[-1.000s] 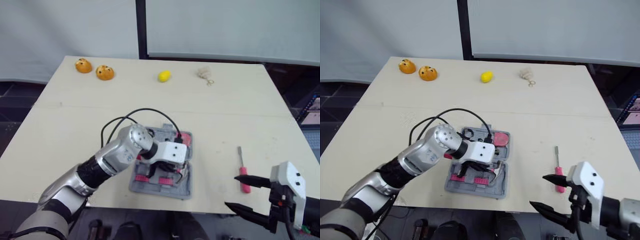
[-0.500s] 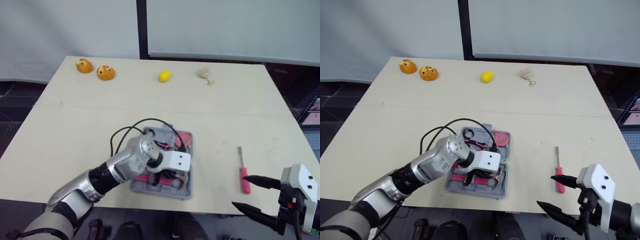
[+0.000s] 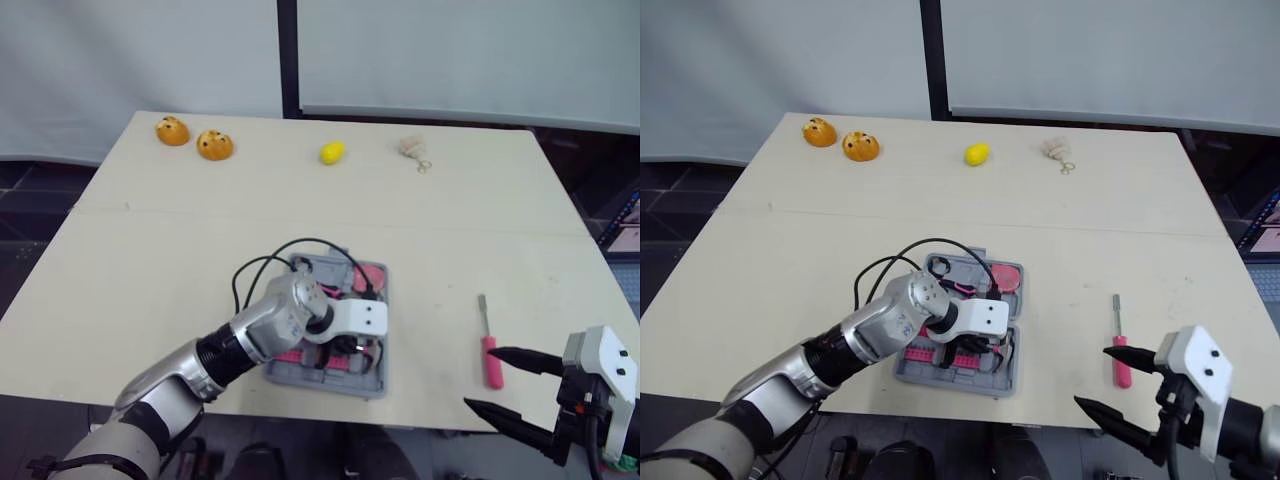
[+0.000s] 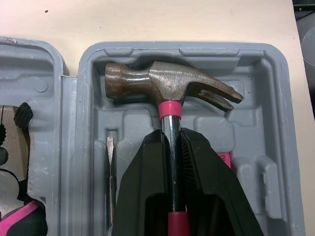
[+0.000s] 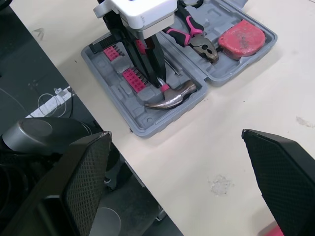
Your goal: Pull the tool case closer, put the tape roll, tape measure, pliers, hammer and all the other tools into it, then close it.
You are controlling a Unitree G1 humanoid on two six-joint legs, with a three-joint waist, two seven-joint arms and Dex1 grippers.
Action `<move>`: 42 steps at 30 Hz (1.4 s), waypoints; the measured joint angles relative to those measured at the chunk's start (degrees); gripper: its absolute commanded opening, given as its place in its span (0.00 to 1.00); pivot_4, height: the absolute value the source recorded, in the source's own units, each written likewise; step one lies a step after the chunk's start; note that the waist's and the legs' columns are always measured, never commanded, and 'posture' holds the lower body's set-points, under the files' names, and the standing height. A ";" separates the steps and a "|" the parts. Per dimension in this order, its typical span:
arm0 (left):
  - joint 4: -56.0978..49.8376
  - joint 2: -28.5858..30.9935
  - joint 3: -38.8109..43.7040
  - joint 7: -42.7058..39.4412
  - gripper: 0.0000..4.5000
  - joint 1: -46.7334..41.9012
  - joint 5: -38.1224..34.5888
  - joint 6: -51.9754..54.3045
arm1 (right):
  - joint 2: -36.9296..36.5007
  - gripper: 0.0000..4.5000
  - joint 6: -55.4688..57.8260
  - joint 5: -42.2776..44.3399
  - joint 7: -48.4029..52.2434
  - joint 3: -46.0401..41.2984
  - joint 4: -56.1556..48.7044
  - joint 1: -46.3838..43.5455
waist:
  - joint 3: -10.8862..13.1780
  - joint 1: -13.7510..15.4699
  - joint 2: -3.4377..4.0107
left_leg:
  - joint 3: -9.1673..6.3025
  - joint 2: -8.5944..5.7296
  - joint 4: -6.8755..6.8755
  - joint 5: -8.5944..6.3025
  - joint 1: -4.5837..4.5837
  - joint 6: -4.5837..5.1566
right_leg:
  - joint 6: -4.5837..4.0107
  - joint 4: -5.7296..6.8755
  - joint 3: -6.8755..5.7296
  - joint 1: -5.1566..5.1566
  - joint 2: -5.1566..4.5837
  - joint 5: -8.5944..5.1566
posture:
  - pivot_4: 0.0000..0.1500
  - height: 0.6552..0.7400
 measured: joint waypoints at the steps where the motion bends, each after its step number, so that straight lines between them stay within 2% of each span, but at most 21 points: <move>1: -0.34 0.48 0.10 -0.43 0.28 0.00 -0.26 -0.13 | 0.00 1.00 0.00 -0.01 -0.02 0.01 0.00 -0.01 | 0.00 -0.01 0.00 | 0.00 0.00 0.00 0.00 0.00 0.00 | 0.00 0.00 0.00 -0.01 0.01 0.00 | 1.00 1.00; 4: -3.34 4.05 1.92 -2.87 0.59 -0.19 -2.18 0.17 | 0.15 1.00 -0.01 -0.08 -0.08 0.06 -0.01 0.16 | 0.01 -0.21 0.00 | 0.00 0.03 -0.02 0.01 -0.08 -0.03 | -0.02 0.04 -0.01 -0.02 0.02 -0.01 | 1.00 1.00; 6: -5.82 7.57 5.98 -6.29 0.82 -0.75 -5.51 0.09 | 0.29 1.00 -0.01 -0.17 -0.12 0.16 -0.02 0.10 | -0.01 -0.25 0.05 | -0.01 0.04 -0.02 0.04 -0.25 -0.07 | -0.05 0.09 -0.02 -0.05 0.02 -0.03 | 1.00 1.00; 10: -5.80 12.31 15.41 -13.55 0.82 0.46 -14.15 -5.63 | 0.50 1.00 -0.03 -0.31 -0.30 0.52 -0.03 -0.39 | -0.11 -0.06 0.23 | -0.03 0.04 0.03 0.04 -0.24 -0.07 | -0.07 0.08 -0.07 -0.03 -0.01 -0.04 | 1.00 1.00; 15: 7.58 7.81 23.48 -19.57 0.82 7.90 -22.32 -25.70 | 0.59 1.00 -0.07 -0.29 -1.21 1.99 -0.03 -2.25 | -0.13 0.05 0.26 | -0.11 0.02 0.19 0.03 -0.11 -0.05 | -0.05 0.07 -0.15 -0.06 0.00 -0.03 | 1.00 1.00; 18: 20.00 3.30 27.34 -22.48 0.64 9.28 -24.96 -38.55 | 0.59 1.00 -0.07 -0.30 -1.39 2.44 0.01 -2.84 | -0.12 0.04 0.24 | -0.12 -0.02 0.19 0.02 -0.15 -0.03 | -0.02 0.04 -0.15 -0.06 0.01 -0.02 | 1.00 1.00; 20: 27.30 0.82 28.54 -22.78 0.43 8.96 -24.83 -45.56 | 0.59 1.00 -0.07 -0.30 -1.40 2.53 0.03 -3.24 | -0.12 0.00 0.24 | -0.14 -0.06 0.18 0.00 -0.16 -0.01 | 0.01 0.01 -0.15 -0.04 0.01 0.00 | 1.00 1.00; 22: 33.37 -1.63 29.33 -22.02 0.18 8.18 -24.56 -48.60 | 0.58 1.00 -0.07 -0.29 -1.40 2.60 0.09 -3.62 | -0.12 0.00 0.23 | -0.17 -0.08 0.19 0.00 -0.24 0.01 | 0.04 -0.01 -0.15 -0.06 0.01 0.02 | 1.00 1.00; 23: 36.00 -2.62 29.78 -21.80 0.08 7.82 -24.28 -50.00 | 0.58 1.00 -0.06 -0.29 -1.41 2.63 0.11 -3.88 | -0.12 -0.02 0.23 | -0.17 -0.09 0.18 -0.01 -0.30 0.02 | 0.05 -0.01 -0.15 -0.06 0.01 0.03 | 1.00 1.00; 24: 37.60 -2.95 29.84 -21.84 0.03 7.72 -24.03 -51.18 | 0.57 1.00 -0.06 -0.26 -1.43 2.66 0.12 -4.19 | -0.12 -0.03 0.23 | -0.18 -0.08 0.18 -0.01 -0.33 0.03 | 0.05 -0.02 -0.15 -0.06 0.01 0.03 | 1.00 1.00; 33: 47.07 -3.13 29.66 -21.23 0.03 7.35 -18.03 -57.60 | 0.57 1.00 -0.04 -0.32 -2.54 4.59 0.97 -5.71 | -0.12 -0.11 0.23 | -0.19 -0.07 0.16 -0.01 -0.40 0.02 | 0.05 0.00 -0.14 -0.06 0.02 0.02 | 1.00 1.00; 42: 49.15 -2.52 27.55 -19.21 0.03 5.76 -12.45 -63.30 | 0.97 1.00 -0.01 -0.05 -3.08 4.42 1.33 -5.53 | -0.34 -0.05 0.18 | -0.19 -0.07 0.14 -0.02 -0.39 0.04 | 0.06 -0.01 -0.15 0.01 0.00 0.03 | 1.00 1.00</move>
